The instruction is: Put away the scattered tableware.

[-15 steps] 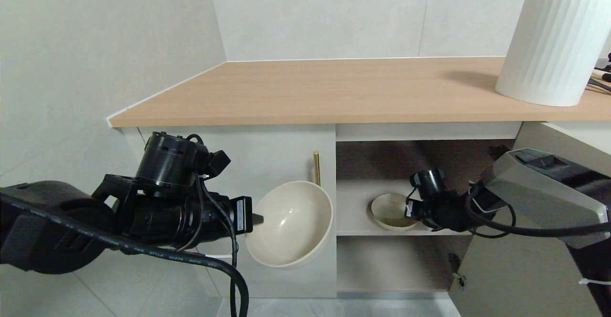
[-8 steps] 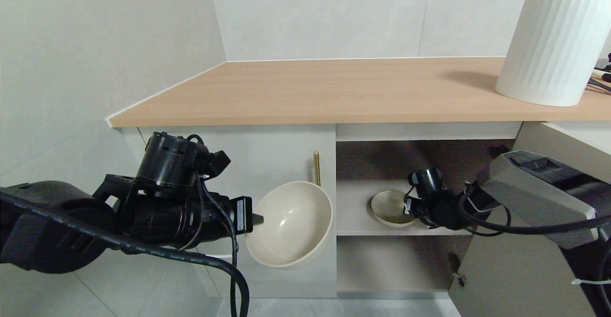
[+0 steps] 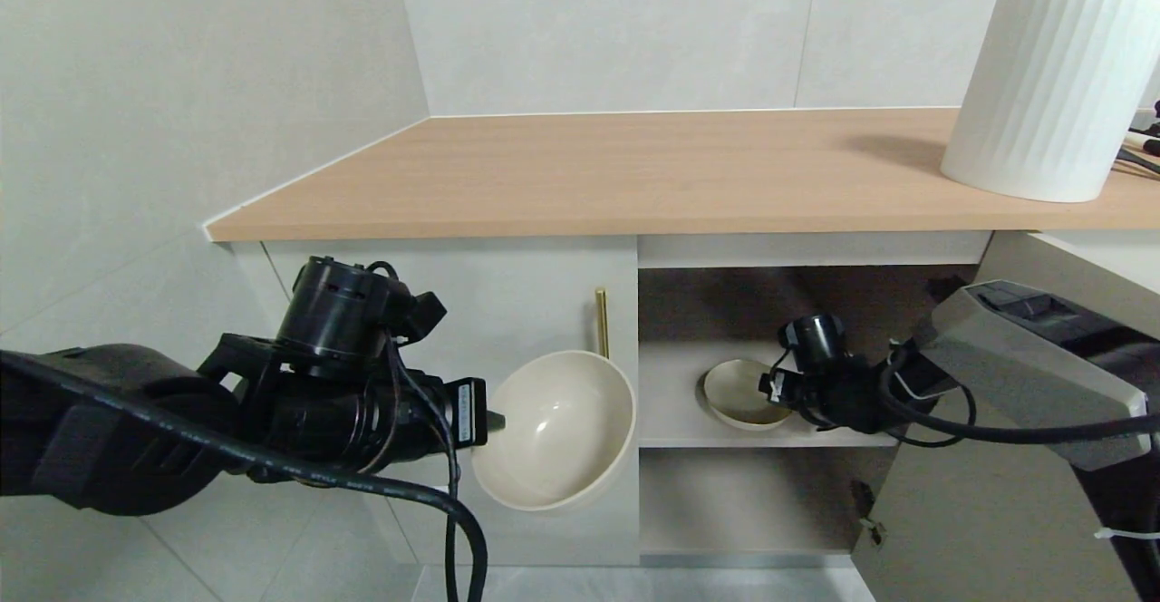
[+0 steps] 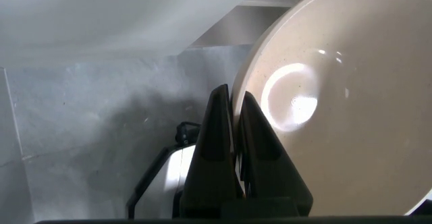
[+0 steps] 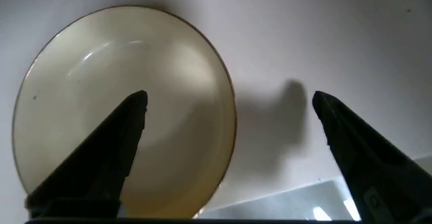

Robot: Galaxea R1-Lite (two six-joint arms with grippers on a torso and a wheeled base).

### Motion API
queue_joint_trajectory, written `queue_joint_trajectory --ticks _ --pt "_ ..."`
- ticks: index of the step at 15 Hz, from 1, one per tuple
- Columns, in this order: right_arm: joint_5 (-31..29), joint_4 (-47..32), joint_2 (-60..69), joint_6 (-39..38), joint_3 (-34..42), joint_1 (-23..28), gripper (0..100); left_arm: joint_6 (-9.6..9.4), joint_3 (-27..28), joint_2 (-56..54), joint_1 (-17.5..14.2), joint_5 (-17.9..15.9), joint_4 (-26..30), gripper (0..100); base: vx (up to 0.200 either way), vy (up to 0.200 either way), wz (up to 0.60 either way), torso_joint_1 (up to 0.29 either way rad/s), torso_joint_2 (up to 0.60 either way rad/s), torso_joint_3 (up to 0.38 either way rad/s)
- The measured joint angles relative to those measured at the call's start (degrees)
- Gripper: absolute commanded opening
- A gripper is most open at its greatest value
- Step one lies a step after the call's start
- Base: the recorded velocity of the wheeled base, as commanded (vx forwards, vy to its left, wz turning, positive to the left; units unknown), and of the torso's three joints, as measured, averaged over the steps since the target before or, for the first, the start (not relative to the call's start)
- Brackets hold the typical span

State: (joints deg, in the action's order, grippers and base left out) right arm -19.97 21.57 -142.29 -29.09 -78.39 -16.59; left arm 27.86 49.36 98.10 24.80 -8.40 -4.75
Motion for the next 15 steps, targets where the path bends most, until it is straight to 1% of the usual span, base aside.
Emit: queue_joint_trajectory --ticks 2,4,5,7,9,12,15 --pt "3.02 0.0 4.22 0.11 4.66 -0.93 100 0.02 0.11 2.69 1.96 3.73 0.0 0 0.0 0.0 0.0 0.0 0.0 0.0" --pt "8.95 -0.17 10.67 0.38 10.31 -3.08 100 0.06 0.55 6.73 5.0 9.19 -0.02 0 0.0 0.0 0.0 0.0 0.0 0.0" --pt "11.92 -0.38 14.48 0.65 13.26 -4.82 100 0.06 1.08 9.14 6.75 11.73 -0.04 0 0.0 0.0 0.0 0.0 0.0 0.0" --pt "15.04 -3.1 21.28 2.44 18.22 -9.73 100 0.11 2.27 13.47 9.52 14.63 -0.06 0 0.0 0.0 0.0 0.0 0.0 0.0" --pt "16.06 -7.51 27.27 4.79 21.44 -15.04 100 0.11 2.93 16.76 10.87 15.37 -0.02 0 0.0 0.0 0.0 0.0 0.0 0.0" --pt "16.91 -13.8 33.94 6.75 24.17 -22.69 100 0.22 3.56 19.26 12.25 15.42 0.07 0 0.0 0.0 0.0 0.0 0.0 0.0" --pt "16.77 -14.51 35.54 6.97 25.49 -26.82 100 0.3 3.67 19.8 12.47 15.48 0.05 0 0.0 0.0 0.0 0.0 0.0 0.0"
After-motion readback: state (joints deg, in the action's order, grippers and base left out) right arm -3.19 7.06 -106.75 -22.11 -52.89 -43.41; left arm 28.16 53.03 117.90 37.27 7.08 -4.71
